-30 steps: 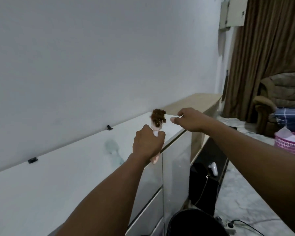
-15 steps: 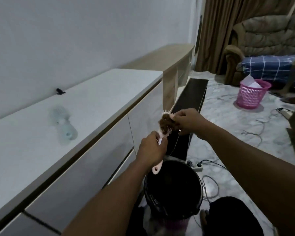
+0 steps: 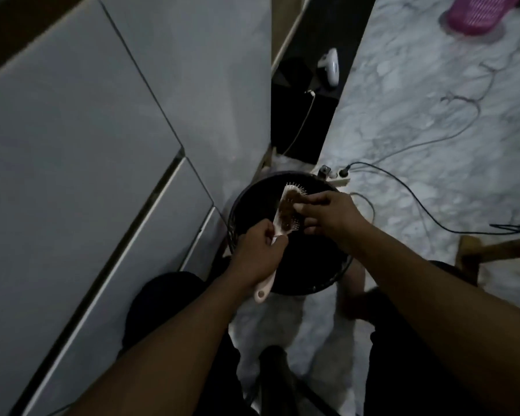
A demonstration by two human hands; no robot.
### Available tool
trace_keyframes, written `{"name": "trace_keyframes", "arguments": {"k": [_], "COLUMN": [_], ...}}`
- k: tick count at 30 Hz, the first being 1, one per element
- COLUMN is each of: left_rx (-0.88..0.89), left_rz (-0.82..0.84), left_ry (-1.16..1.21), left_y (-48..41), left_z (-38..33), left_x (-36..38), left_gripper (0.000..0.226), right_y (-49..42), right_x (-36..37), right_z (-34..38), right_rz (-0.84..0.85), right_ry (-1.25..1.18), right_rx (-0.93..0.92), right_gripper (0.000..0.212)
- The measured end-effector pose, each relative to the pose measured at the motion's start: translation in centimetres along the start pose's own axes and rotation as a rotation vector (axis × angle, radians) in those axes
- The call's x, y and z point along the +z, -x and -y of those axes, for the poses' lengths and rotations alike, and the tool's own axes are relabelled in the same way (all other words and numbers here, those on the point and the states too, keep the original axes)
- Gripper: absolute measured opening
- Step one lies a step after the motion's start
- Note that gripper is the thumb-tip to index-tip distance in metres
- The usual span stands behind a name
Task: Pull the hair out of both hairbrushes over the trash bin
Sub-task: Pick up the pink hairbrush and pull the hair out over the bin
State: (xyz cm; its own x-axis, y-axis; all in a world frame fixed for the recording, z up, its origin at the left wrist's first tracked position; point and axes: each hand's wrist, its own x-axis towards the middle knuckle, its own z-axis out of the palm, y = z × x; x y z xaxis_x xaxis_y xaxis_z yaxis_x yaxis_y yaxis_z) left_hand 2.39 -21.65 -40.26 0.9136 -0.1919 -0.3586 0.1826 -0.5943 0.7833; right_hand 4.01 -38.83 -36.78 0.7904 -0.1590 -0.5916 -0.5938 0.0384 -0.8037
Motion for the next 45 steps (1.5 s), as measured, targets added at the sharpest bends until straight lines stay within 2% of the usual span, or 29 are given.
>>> {"name": "trace_keyframes", "arguments": {"k": [4,7,11,19,23,24,26,28,30,33,37,42,43,45], "left_rx": [-0.083,-0.145,-0.182,-0.146,-0.103,-0.095,-0.08,-0.078,-0.09,-0.119,-0.12,-0.123,-0.123,-0.112], "left_rz": [0.083,0.139,0.154,0.047,0.029,0.029,0.041,0.053,0.046,0.027,0.0,-0.038,-0.043,-0.025], "left_ry": [0.036,0.116,0.182,0.097,0.067,0.054,0.015,-0.022,-0.045,-0.063,-0.055,-0.044,-0.057,-0.106], "left_y": [-3.5,-5.8,-8.2,-9.6,-9.6,-9.6,-9.4,-9.1,-8.9,-8.8,-9.0,-9.2,-9.2,-9.0], "left_z": [2.0,3.4,4.0,3.9,3.8,3.7,3.6,3.4,3.4,3.4,3.1,3.1,3.1,2.9], "left_x": [1.6,2.5,3.7,4.4,4.7,4.8,4.9,5.1,5.1,5.1,4.9,4.7,4.8,4.8], "left_gripper": [0.032,0.029,0.034,0.036,0.039,0.039,0.038,0.037,0.038,0.037,0.034,0.034,0.035,0.032], "right_y": [-4.2,-7.0,-10.1,-12.1,-12.6,-12.6,-12.8,-12.7,-12.8,-13.0,-13.0,-13.0,-13.0,-12.9], "right_x": [-0.8,-1.1,-0.9,-1.3,-1.6,-1.6,-1.6,-1.3,-0.8,-0.3,-0.3,0.2,0.3,0.5], "right_z": [-2.2,-3.3,-3.6,-3.0,-3.0,-3.1,-3.6,-3.9,-4.4,-5.1,-4.9,-3.9,-3.9,-4.5], "right_rz": [-0.086,-0.088,-0.124,-0.071,-0.087,-0.069,-0.037,-0.015,-0.066,-0.165,-0.225,-0.203,-0.174,-0.129], "right_ry": [0.066,0.129,0.181,0.214,0.09,0.072,0.173,0.35,0.419,0.445,0.339,-0.22,-0.238,-0.06], "right_rx": [-0.004,-0.018,-0.049,-0.076,-0.014,-0.007,-0.036,-0.109,-0.146,-0.182,-0.147,0.102,0.115,0.051], "right_gripper": [0.015,0.012,0.017,0.021,0.013,0.021,0.055,0.068,0.059,0.025,0.014,0.012,0.009,0.034]}}
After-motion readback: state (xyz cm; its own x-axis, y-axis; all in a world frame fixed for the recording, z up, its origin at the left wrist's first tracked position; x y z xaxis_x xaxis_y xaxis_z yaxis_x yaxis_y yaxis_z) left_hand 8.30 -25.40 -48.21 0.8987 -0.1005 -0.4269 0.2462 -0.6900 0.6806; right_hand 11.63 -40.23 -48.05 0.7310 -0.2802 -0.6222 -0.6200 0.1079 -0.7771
